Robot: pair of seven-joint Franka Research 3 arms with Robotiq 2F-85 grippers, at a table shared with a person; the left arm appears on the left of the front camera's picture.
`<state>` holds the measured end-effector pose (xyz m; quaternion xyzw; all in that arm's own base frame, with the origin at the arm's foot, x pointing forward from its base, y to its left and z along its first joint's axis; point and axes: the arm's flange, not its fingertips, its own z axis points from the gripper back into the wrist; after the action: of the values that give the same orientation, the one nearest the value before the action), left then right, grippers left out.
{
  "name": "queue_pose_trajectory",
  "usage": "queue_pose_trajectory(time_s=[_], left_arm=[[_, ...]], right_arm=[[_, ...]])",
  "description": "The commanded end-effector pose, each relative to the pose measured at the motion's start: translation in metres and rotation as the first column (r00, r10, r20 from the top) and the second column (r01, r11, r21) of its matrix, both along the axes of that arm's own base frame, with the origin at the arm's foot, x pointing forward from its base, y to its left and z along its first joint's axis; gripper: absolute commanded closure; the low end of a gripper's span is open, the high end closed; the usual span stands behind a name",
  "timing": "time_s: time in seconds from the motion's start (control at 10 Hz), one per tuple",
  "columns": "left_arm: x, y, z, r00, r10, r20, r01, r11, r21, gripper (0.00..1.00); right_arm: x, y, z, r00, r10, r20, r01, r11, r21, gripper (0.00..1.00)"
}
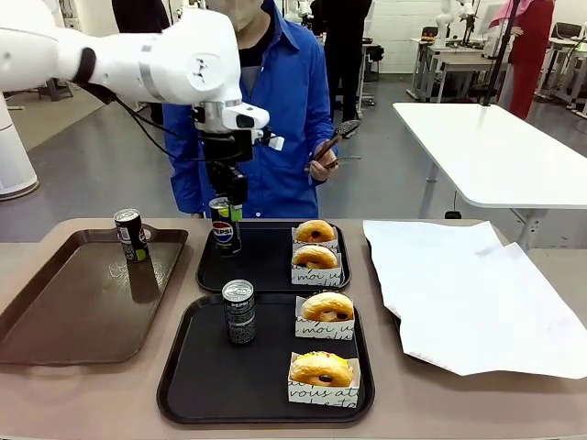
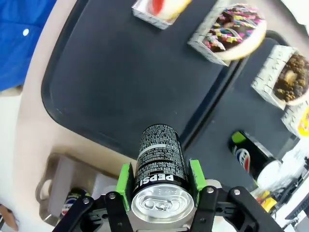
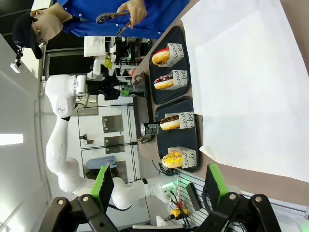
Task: Set up donuts and drinks on trays.
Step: Pick up one Pepsi coke from the Handle tray and place it on the Flat Tray without a Pepsi coke.
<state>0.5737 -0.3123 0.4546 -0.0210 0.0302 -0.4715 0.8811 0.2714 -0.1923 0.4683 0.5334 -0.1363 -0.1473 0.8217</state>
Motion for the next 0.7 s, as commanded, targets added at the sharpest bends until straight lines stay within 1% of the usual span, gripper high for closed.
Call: queue_pose_trajectory(time_s=[0.0, 0.2, 0.3, 0.5, 0.6], left_arm=[[0.011, -0.021, -0.007, 0.996, 0.030, 0.082, -0.037, 0.996, 0.077, 0.43], [0.019, -0.032, -0.026, 0.990, 0.054, 0.130, -0.068, 0.991, 0.112, 0.43], [0.020, -0.034, -0.034, 0.989, 0.068, 0.134, -0.083, 0.990, 0.110, 0.43], [0.023, -0.038, -0.042, 0.990, 0.070, 0.123, -0.083, 0.991, 0.106, 0.43], [0.026, -0.038, -0.041, 0.992, 0.066, 0.103, -0.076, 0.993, 0.095, 0.43]], right_arm=[[0.000, 0.000, 0.001, 1.000, -0.003, 0.010, 0.002, 1.000, 0.012, 0.00], [0.000, 0.000, 0.001, 1.000, -0.003, 0.010, 0.002, 1.000, 0.012, 0.00], [0.000, 0.000, 0.001, 1.000, -0.003, 0.010, 0.002, 1.000, 0.012, 0.00], [0.000, 0.000, 0.001, 1.000, -0.003, 0.010, 0.002, 1.000, 0.012, 0.00], [0.000, 0.000, 0.001, 1.000, -0.003, 0.010, 0.002, 1.000, 0.012, 0.00]])
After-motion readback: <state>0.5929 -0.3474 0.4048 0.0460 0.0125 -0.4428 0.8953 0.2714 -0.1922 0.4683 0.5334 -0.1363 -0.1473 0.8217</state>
